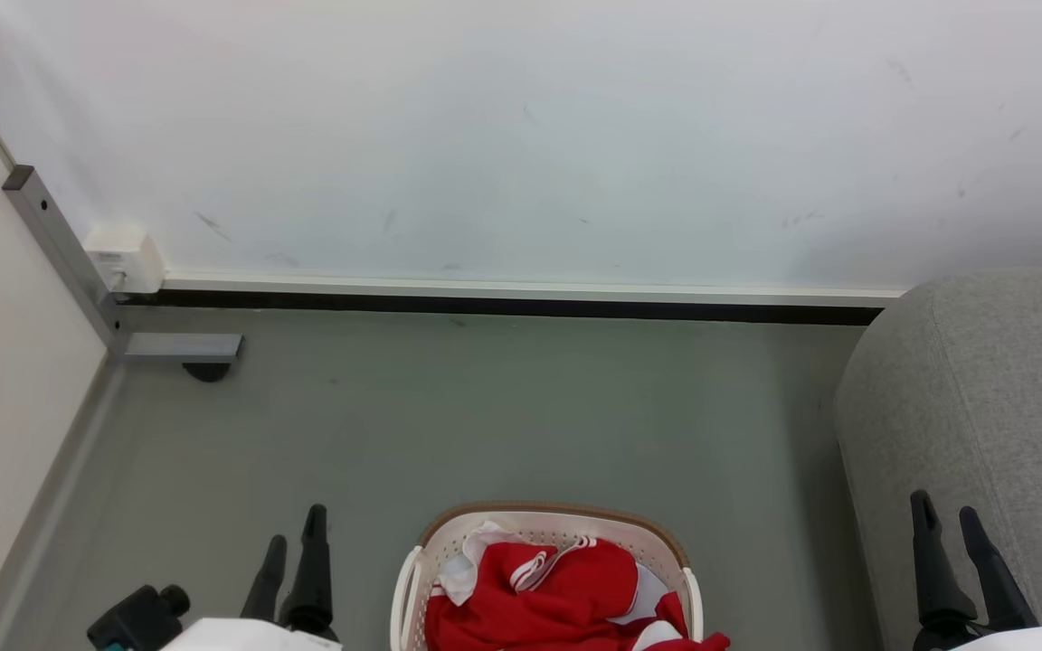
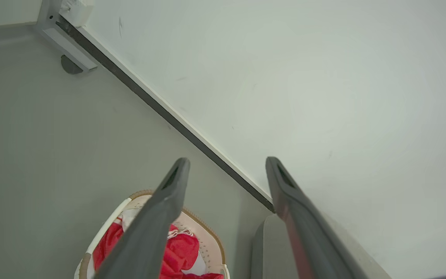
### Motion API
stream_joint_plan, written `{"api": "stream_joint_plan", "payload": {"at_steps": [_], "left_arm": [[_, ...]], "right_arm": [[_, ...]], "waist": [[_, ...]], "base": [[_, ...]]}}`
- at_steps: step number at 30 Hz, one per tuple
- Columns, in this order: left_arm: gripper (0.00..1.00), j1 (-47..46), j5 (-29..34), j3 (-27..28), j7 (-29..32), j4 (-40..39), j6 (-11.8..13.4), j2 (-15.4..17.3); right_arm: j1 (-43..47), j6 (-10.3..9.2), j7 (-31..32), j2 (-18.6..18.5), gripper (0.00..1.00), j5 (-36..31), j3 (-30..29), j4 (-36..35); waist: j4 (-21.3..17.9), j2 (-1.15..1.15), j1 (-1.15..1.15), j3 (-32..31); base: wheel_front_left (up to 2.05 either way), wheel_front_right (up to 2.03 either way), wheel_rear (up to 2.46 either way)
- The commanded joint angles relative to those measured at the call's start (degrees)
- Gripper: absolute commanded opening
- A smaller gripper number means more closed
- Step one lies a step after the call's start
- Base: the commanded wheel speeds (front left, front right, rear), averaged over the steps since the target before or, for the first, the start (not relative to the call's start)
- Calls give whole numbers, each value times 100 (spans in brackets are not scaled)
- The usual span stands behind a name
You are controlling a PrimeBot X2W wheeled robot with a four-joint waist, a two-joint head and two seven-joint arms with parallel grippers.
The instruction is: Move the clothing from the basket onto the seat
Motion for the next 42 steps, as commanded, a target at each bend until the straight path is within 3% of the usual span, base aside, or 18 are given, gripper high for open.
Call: {"api": "stream_joint_plan", "payload": {"at_steps": [1, 17, 42], "left_arm": [[100, -7, 187, -32, -56, -107, 26, 49], [100, 100, 1365, -257, -315, -236, 226, 57], [100, 277, 2778, -373, -633, -116, 282, 68]], "right_arm": [[2, -5, -57, -74, 100, -167, 15, -96], [79, -7, -315, -132, 100, -1186, 67, -49], [219, -9, -630, -118, 100, -2385, 46, 38]], "waist": [[3, 0, 0, 0], [11, 0, 0, -13], [32, 0, 0, -40]], "base": [[0, 0, 0], [0, 0, 0], [0, 0, 0]]}}
